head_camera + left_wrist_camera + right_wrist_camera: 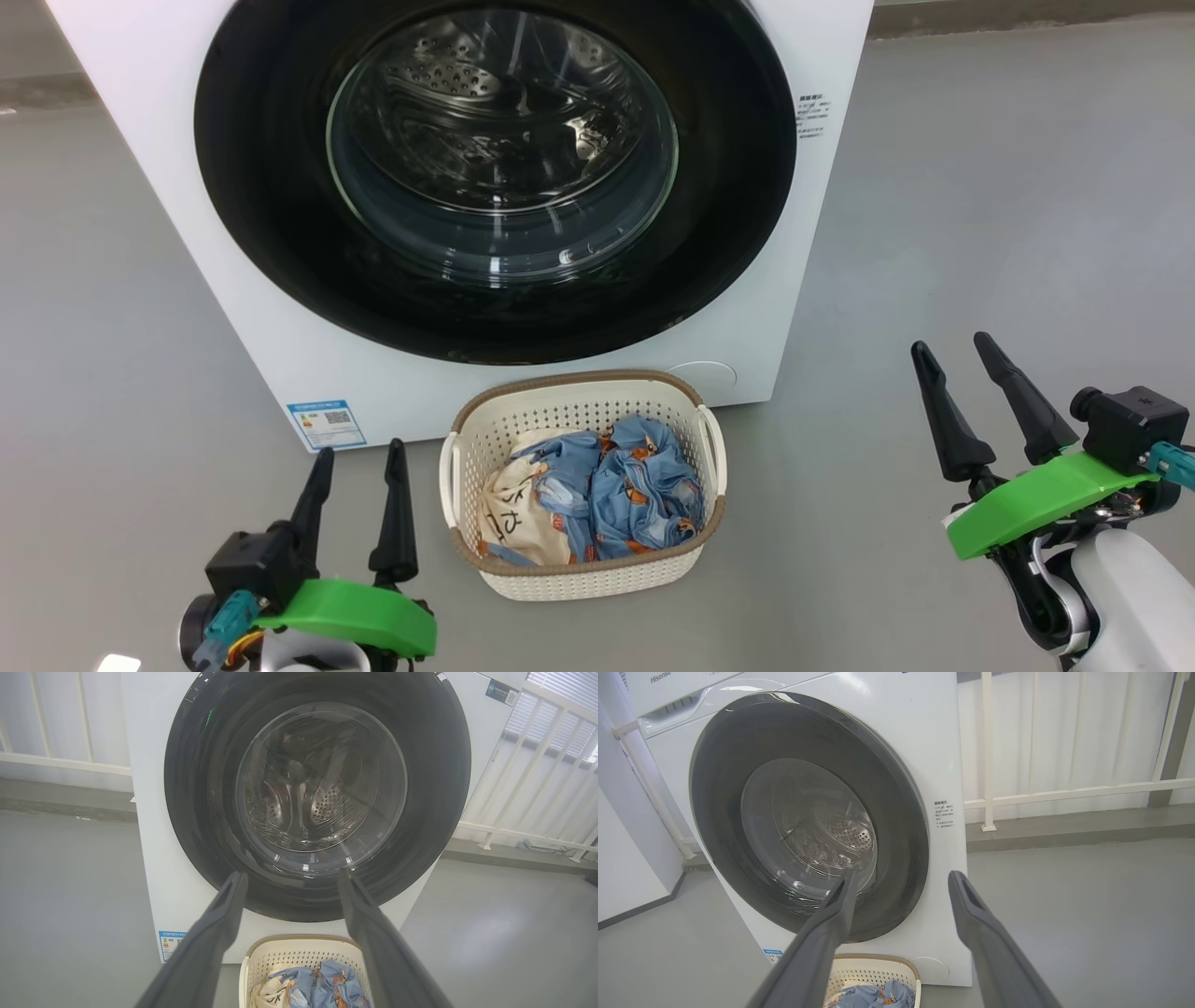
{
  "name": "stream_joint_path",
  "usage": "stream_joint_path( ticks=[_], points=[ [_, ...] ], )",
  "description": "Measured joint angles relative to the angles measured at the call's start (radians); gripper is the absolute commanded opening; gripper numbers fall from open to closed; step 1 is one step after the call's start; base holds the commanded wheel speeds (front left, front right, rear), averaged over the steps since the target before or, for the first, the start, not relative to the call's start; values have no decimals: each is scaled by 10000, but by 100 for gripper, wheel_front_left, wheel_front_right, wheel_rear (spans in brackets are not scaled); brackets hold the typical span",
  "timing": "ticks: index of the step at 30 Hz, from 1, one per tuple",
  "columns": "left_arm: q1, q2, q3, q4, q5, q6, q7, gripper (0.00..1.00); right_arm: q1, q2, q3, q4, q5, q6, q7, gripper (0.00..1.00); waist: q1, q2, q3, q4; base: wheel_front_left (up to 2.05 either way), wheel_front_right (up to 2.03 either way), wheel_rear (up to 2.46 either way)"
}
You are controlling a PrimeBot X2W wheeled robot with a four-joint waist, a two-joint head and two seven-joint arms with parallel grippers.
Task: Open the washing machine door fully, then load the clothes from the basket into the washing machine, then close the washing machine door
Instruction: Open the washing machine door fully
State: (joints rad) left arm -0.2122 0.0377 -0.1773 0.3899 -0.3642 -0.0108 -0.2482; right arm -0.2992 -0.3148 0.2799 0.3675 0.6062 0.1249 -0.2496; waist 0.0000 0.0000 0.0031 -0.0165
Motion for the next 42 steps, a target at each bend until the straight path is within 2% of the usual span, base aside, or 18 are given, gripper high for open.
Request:
stream_joint_path(
  ticks=[13, 31, 42],
  points=[
    [0, 17, 107, 0, 180, 33, 0, 100, 0, 8, 105, 92, 2, 0, 0, 100, 0, 0, 11, -23, 30, 30, -59],
    [0, 8, 167, -25, 190, -61, -2, 100, 0, 29, 73, 104, 13, 0, 0, 100, 0, 0, 136, -49, 99, 99, -199],
    [-1, 13, 171, -25, 115, -58, -15, 100, 2, 33, 88, 140, 31, 0, 0, 100, 0, 0, 169, -35, 21, 21, -42]
  ],
)
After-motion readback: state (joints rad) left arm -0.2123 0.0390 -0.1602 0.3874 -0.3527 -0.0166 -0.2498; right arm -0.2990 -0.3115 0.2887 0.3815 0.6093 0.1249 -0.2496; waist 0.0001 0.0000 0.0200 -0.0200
